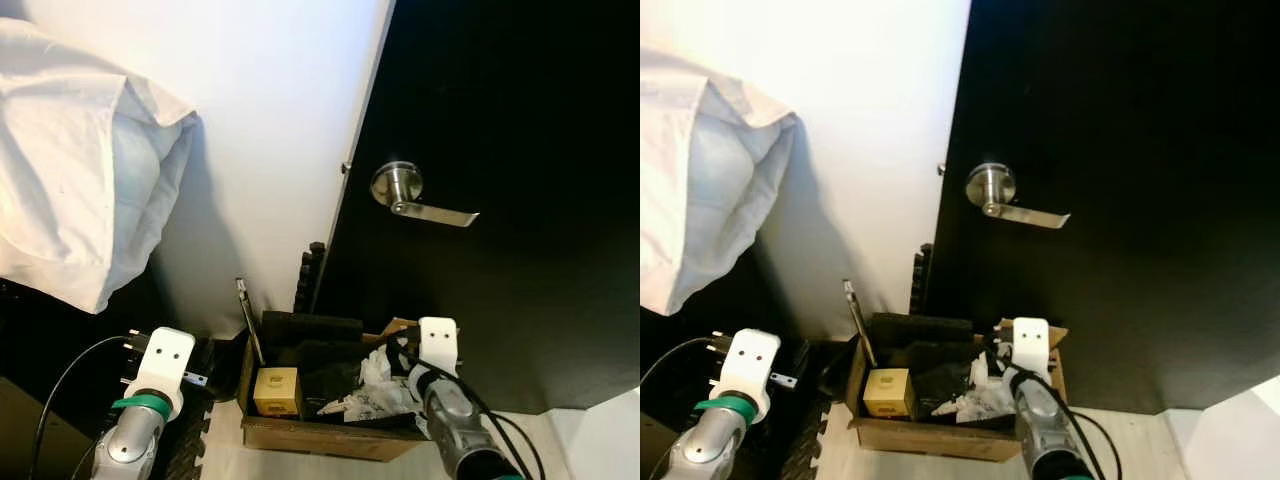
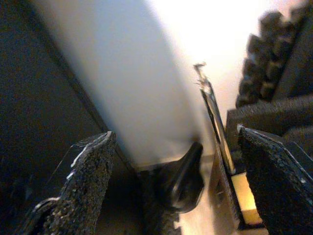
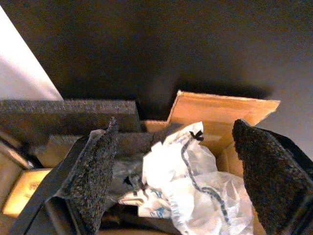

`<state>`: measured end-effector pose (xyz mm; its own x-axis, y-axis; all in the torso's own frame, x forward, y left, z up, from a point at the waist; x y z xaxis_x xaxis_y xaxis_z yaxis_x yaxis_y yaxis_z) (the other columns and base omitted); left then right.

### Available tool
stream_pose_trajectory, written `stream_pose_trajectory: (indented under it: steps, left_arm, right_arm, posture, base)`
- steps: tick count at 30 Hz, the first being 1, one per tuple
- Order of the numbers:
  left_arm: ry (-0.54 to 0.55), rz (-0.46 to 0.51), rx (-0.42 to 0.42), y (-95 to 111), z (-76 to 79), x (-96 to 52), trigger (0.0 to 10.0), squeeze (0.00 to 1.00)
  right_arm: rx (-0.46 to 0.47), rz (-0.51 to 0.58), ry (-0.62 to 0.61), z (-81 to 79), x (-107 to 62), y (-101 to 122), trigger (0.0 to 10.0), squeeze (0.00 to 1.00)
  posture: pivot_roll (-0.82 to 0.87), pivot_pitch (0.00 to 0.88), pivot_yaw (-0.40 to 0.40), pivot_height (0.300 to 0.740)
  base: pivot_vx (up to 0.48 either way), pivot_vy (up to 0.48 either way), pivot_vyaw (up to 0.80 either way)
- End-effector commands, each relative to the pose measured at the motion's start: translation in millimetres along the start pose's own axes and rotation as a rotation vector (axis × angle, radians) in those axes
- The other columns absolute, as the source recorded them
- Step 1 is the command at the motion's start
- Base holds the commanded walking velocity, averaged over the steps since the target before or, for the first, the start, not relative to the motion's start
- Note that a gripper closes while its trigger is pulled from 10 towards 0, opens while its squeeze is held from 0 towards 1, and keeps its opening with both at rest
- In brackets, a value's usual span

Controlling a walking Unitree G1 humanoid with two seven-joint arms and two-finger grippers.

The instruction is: Clean up the room

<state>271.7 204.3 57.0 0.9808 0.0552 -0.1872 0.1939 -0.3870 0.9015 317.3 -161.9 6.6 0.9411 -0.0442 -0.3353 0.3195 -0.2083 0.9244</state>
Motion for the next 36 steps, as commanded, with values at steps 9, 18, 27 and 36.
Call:
stream_pose_trajectory:
  steps: [9,18,27,36]
  left_arm:
    - [0.030,0.069,-0.101,13.4,-2.7,6.4,10.0,0.00]
    - [0.017,0.105,-0.093,22.0,2.2,8.0,10.0,0.00]
    - [0.014,0.106,-0.101,20.7,2.4,6.4,10.0,0.00]
    - [0.003,0.101,-0.094,18.8,4.0,5.0,10.0,0.00]
  right_arm:
    - [0.006,0.001,0.010,-2.5,-6.8,-6.7,10.0,0.00]
    - [-0.012,0.018,0.011,-4.1,-5.1,-0.4,10.0,0.00]
    - [-0.017,0.014,0.014,-6.3,-6.8,-0.7,10.0,0.00]
    - [-0.024,0.007,0.011,-6.6,-7.5,-2.8,10.0,0.00]
  posture:
    - [0.06,0.000,-0.024,0.740]
    - [0.07,0.000,-0.037,0.740]
    - [0.07,0.000,-0.038,0.740]
    - [0.08,0.000,-0.040,0.740]
  base:
    - [0.000,0.000,0.00]
    - [0.000,0.000,0.00]
    - [-0.055,0.000,0.00]
    - [-0.324,0.000,0.00]
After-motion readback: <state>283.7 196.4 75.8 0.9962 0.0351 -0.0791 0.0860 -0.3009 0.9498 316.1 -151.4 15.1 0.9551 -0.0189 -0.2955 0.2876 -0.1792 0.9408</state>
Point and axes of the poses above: a point about 5 cm out from each wrist's last joint towards the gripper, its own x axis pointing out of the wrist towards the gripper, its own y axis along the axis of the wrist's last joint, z = x × y, the point moved 2 cm from there along x, pointing out of the wrist towards the gripper, and after that the axes turned 10 degrees about x, right-handed, at the moved point
